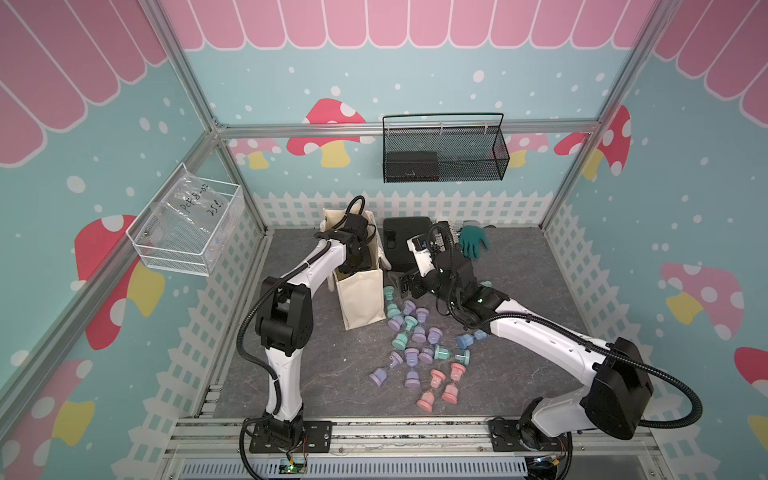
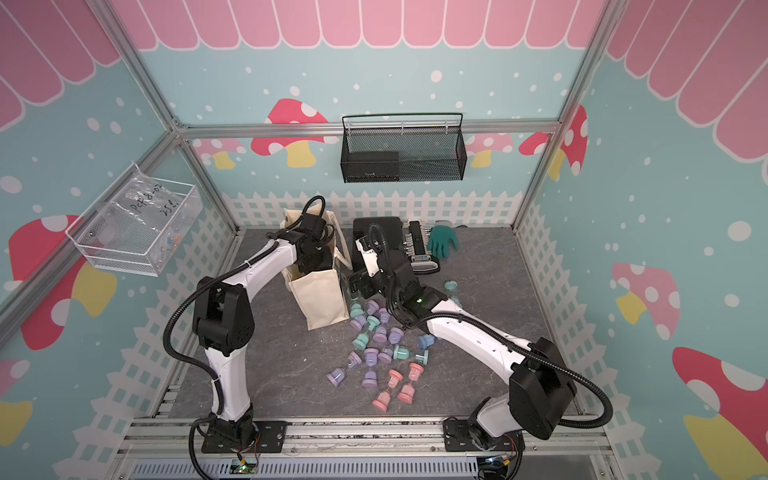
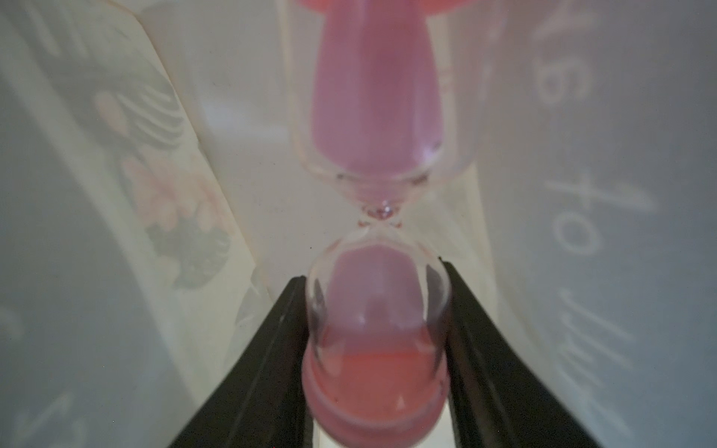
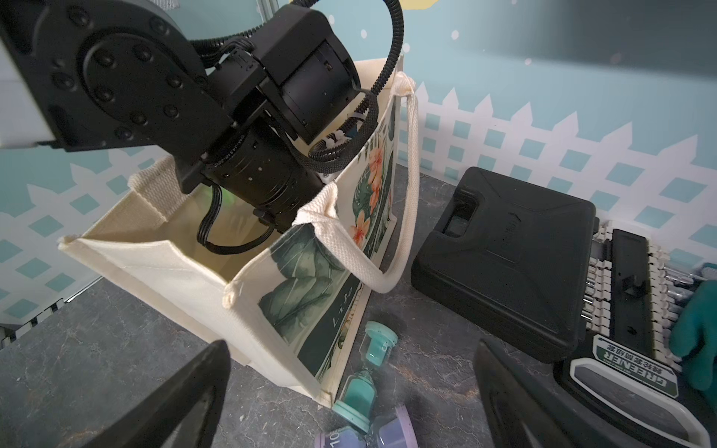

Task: Put the hourglass into the canvas bag
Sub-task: Place the hourglass in the canvas bag.

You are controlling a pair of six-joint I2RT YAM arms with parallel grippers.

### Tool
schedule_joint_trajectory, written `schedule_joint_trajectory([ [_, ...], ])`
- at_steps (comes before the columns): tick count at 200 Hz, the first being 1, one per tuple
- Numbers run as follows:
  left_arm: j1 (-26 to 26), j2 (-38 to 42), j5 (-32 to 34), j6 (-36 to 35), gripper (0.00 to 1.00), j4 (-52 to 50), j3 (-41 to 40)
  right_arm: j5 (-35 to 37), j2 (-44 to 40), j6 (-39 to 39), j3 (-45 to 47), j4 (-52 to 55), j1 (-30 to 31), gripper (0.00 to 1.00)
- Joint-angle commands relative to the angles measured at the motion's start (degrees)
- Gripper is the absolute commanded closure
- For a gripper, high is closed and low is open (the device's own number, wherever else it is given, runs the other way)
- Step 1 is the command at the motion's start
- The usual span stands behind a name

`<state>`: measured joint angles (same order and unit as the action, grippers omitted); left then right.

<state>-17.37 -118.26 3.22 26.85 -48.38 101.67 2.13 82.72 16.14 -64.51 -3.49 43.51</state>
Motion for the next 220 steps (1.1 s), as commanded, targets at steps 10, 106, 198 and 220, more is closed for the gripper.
schedule_joint_trajectory([
  [10,0.1,1.5,1.4,0.4,0.57,0.2,-0.2,0.7,-1.9,-1.2,0.5,-1.1,-0.2,0.0],
  [106,0.1,8.0,3.6,0.3,0.36,-2.3,0.3,0.2,-4.0,-1.0,1.6,-1.1,-0.5,0.01],
  [198,-1.2,21.8,3.0,-2.3,0.26,-2.8,-2.0,-1.8,-8.6,0.3,4.1,1.4,-0.6,0.0],
  [220,-1.8,26.3,2.6,-3.2,0.25,-1.5,-4.7,-2.6,-10.5,0.8,5.5,2.7,-0.7,0.0],
])
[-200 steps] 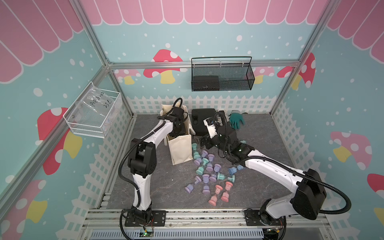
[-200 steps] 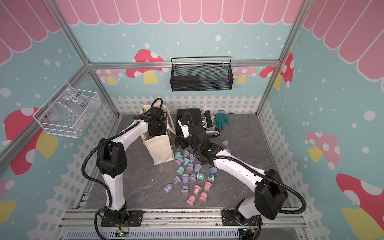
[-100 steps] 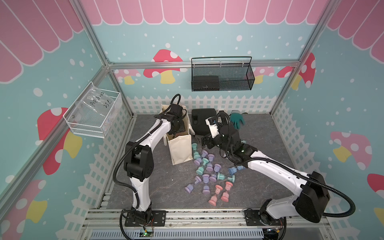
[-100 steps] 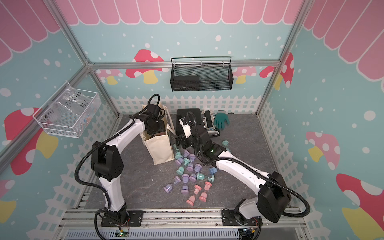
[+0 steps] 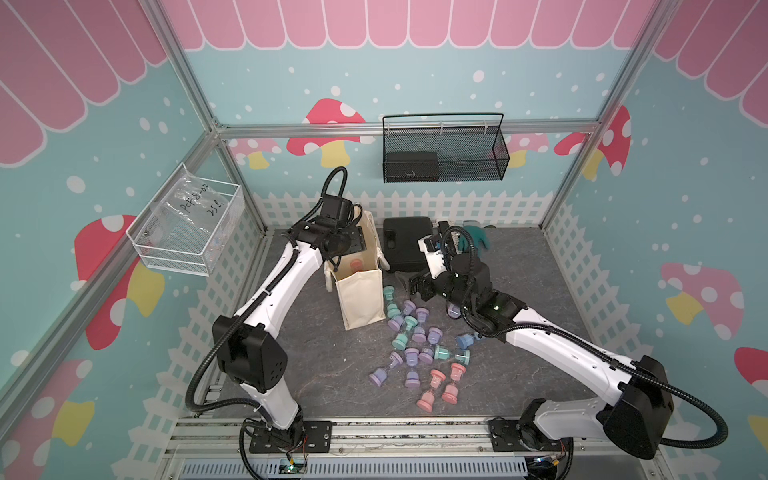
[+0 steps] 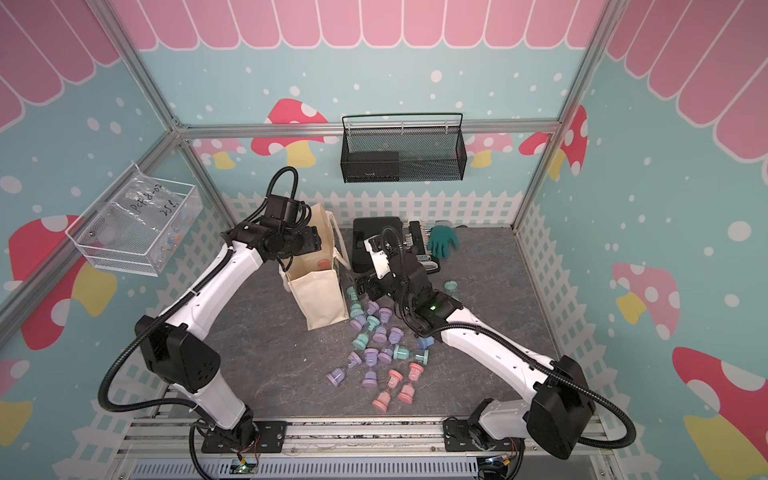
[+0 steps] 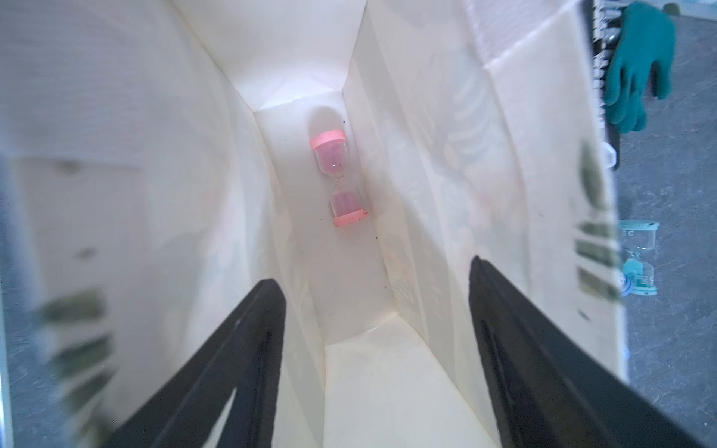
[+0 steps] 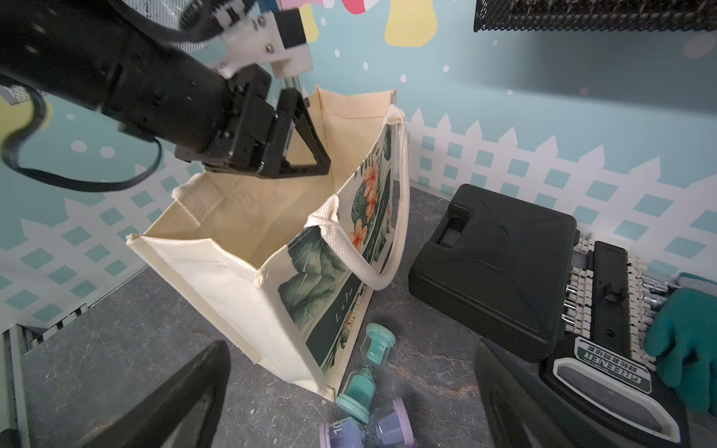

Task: Put the hourglass into the canvas bag
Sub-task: Place the hourglass in the canvas bag, then pick up the hourglass from the center of the board.

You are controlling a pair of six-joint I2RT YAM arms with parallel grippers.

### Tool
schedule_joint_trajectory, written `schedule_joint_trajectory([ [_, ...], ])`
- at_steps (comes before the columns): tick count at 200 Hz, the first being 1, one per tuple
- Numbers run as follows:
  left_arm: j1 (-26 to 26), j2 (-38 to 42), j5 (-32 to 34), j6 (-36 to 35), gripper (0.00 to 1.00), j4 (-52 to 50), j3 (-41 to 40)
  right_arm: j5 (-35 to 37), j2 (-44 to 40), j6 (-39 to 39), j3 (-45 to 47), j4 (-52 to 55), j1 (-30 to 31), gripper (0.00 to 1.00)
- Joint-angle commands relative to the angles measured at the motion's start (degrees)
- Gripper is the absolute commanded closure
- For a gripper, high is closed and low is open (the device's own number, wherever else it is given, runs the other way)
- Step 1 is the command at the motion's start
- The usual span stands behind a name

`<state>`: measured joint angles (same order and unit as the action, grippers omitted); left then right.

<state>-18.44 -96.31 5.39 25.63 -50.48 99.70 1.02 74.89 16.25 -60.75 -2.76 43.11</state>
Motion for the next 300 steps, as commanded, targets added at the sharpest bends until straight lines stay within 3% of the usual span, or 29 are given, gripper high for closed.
schedule_joint_trajectory([
  [1,-0.7,4.5,0.4,-2.0,0.25,0.6,-2.9,-1.5,-2.7,0.7,1.7,2.0,-0.3,0.0],
  [67,-4.8,20.6,-1.6,-6.9,0.22,6.7,-14.6,-5.0,-6.7,2.7,6.1,7.9,-0.4,0.0],
  [88,-9.9,24.8,-1.2,-8.8,0.2,7.5,-18.7,-5.7,-8.2,4.2,8.6,8.4,-0.4,0.01],
  [174,-21.4,37.6,-3.7,-8.5,0.19,7.7,-36.9,-8.0,-11.2,8.4,17.3,11.0,-0.5,0.0],
  [220,-25.7,37.7,-7.2,-6.3,0.2,8.5,-44.7,-9.8,-12.8,10.4,21.9,10.9,-0.5,0.0],
  [300,-32.6,25.7,-7.5,-4.0,0.21,13.1,-49.3,-12.8,-15.4,14.1,30.2,7.8,-0.6,0.0],
])
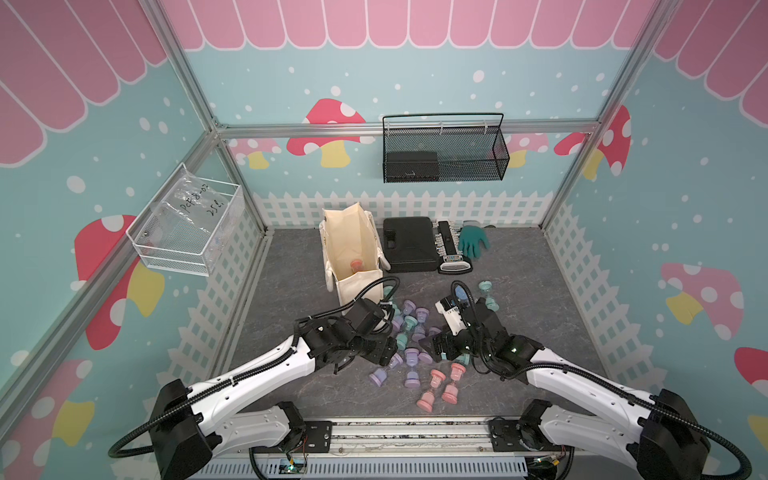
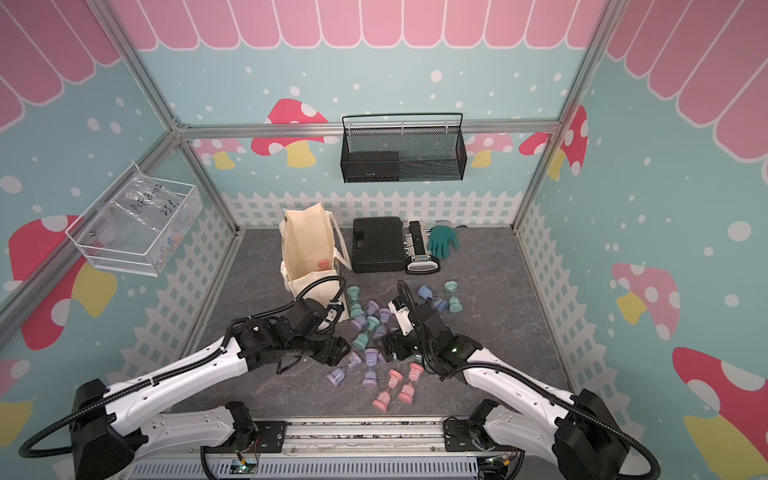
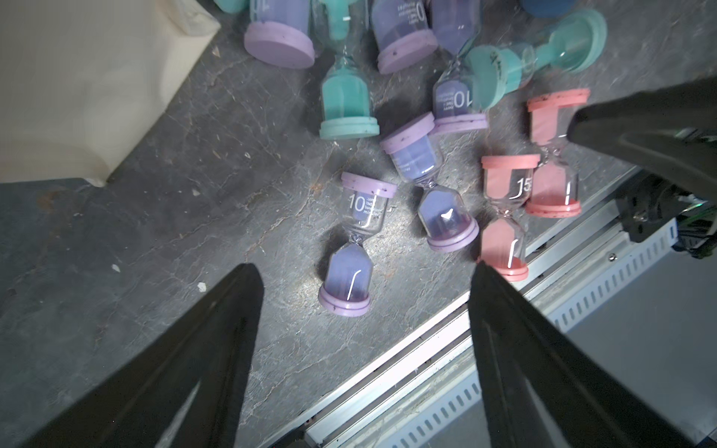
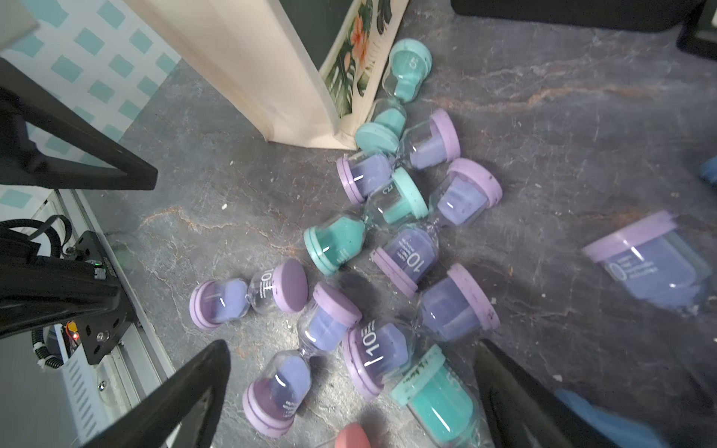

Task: Put the hourglass into the canvas bag
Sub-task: Pick up the hourglass from the center of the board.

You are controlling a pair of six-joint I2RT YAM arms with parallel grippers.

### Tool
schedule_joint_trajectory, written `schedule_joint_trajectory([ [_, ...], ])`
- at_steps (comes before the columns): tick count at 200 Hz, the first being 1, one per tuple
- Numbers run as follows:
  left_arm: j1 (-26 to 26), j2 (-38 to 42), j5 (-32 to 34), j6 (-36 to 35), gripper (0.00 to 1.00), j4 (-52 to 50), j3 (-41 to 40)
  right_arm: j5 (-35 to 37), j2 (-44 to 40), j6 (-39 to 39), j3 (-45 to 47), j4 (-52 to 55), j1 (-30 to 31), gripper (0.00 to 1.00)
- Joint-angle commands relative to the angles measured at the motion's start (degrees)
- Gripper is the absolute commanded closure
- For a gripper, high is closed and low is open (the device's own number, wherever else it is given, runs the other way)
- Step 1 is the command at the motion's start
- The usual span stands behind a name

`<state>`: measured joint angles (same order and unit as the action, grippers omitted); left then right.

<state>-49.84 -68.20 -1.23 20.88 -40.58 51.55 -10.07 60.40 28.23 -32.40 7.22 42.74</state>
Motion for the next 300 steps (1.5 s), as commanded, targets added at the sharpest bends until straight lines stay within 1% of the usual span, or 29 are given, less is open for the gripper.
schedule_joint_trajectory([
  [1,-1.3,-2.6,-0.9,0.7,0.21,3.3,-1.1,-1.6,-0.9,2.2,1.9,-2.2,-0.2,0.01],
  [41,-3.8,-8.9,-1.2,0.8,0.24,6.5,-1.9,-0.9,-1.8,2.4,3.9,-3.1,-0.2,0.01],
  [70,-4.3,-13.3,1.5,0.8,0.28,7.0,-1.9,-0.1,-2.1,2.1,4.2,-3.3,-0.2,0.0],
  [80,-4.3,-14.6,3.3,1.3,0.31,7.1,-2.2,-0.2,-2.3,2.0,4.3,-3.3,-0.2,0.0],
  [98,-4.4,-16.8,2.6,1.4,0.33,7.5,-1.9,0.2,-2.4,2.1,4.6,-3.4,-0.2,0.0],
  [126,-4.6,-18.4,3.5,1.2,0.35,8.7,-2.4,0.1,-2.6,2.1,4.9,-3.9,-0.2,0.0],
  [151,-4.6,-19.9,1.8,0.4,0.37,11.1,-2.9,0.7,-2.7,2.2,5.3,-4.4,-0.2,0.01],
  [178,-4.6,-22.1,3.5,0.1,0.4,11.5,-2.8,0.6,-2.6,1.9,5.4,-4.8,-0.2,0.01],
  [206,-4.6,-24.1,3.6,-0.1,0.44,11.5,-2.4,0.7,-2.3,1.6,5.3,-4.8,-0.2,0.0],
  [259,-4.6,-25.3,4.9,-0.1,0.48,11.7,-2.9,1.1,-1.6,1.5,5.0,-5.8,-0.2,0.0],
  [300,-4.6,-26.5,5.2,0.2,0.56,11.9,-2.9,0.7,-0.7,1.1,4.5,-6.1,-0.3,0.0],
])
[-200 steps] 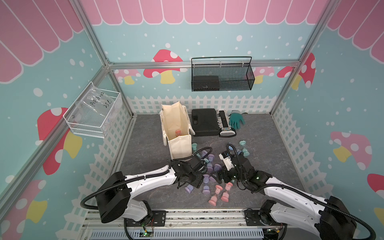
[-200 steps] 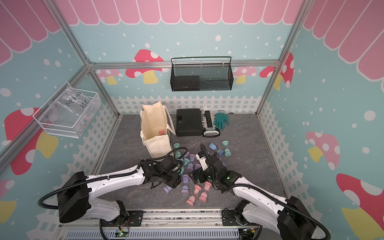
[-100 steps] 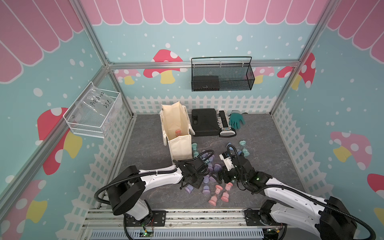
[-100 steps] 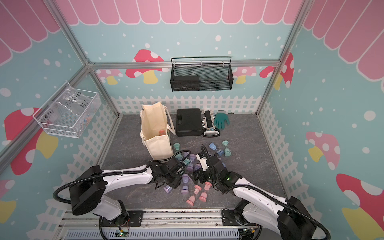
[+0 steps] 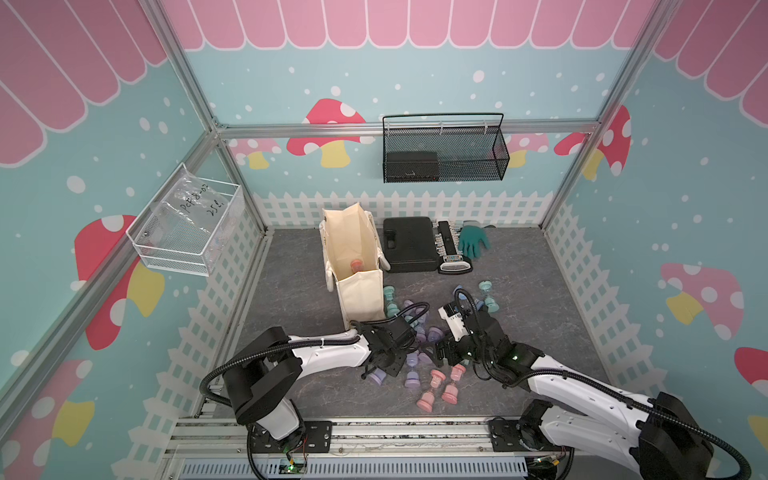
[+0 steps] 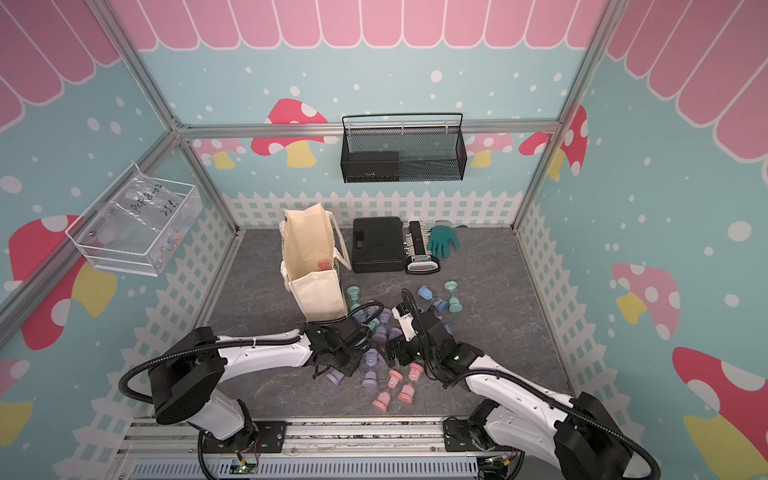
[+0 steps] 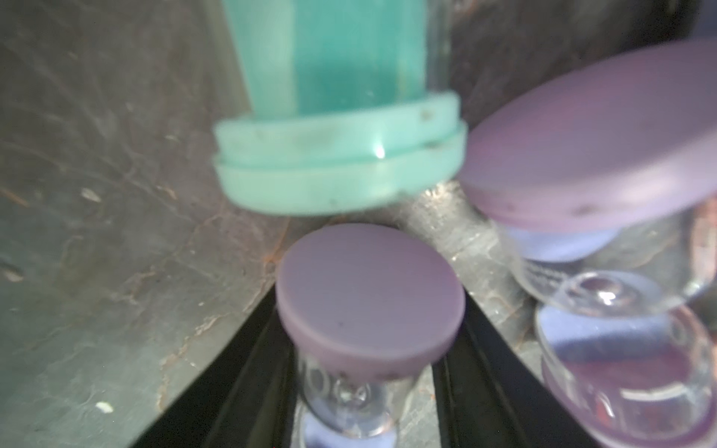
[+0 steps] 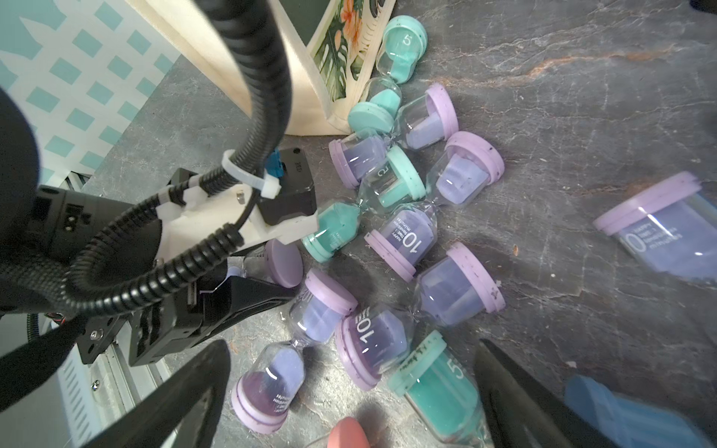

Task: Put the hourglass into the canvas bag
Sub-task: Pick up the hourglass from the center of the board.

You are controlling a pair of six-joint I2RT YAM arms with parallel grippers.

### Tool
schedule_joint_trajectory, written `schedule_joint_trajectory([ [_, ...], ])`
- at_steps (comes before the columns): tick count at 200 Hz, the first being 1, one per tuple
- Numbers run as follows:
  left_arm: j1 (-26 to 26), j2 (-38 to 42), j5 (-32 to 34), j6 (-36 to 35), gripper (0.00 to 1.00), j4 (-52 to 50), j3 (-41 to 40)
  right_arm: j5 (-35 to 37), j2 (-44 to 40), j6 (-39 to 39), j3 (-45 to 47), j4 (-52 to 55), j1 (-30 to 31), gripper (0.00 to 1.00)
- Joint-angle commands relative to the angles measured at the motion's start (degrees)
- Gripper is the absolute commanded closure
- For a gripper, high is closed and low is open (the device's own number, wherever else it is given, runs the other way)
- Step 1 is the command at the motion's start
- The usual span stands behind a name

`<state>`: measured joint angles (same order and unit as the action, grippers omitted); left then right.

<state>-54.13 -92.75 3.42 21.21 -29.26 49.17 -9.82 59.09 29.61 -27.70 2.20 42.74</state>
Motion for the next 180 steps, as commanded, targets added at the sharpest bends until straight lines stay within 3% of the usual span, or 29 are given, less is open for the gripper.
schedule_joint_trajectory([
  [1,-0.3,-2.0,0.5,-0.1,0.57,0.6,-0.6,0.4,0.6,-0.2,-0.2,-1.0,-0.3,0.01],
  [85,-0.3,2.7,1.8,1.0,0.68,-0.5,-1.4,1.1,0.3,-0.2,-0.5,-1.3,-0.3,0.01],
  [180,-0.2,14.6,4.3,3.5,0.72,-7.2,2.3,1.0,-4.2,-1.2,-4.4,-1.3,-0.5,0.01],
])
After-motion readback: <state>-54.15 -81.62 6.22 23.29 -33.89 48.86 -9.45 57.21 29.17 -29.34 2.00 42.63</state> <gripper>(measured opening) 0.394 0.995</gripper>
